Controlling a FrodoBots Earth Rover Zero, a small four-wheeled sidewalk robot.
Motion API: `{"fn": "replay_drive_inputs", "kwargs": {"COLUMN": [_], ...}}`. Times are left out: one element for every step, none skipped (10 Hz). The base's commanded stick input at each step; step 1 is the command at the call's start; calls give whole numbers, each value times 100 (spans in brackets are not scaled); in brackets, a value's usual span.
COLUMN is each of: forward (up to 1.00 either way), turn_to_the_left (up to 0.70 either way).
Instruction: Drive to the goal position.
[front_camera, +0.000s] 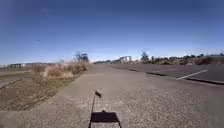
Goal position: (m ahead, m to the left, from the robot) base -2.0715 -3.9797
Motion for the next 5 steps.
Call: {"fn": "replay_drive_inputs", "kwargs": {"forward": [0, 0, 0, 0, 0], "turn_to_the_left": [-70, -70, -70, -70, -70]}}
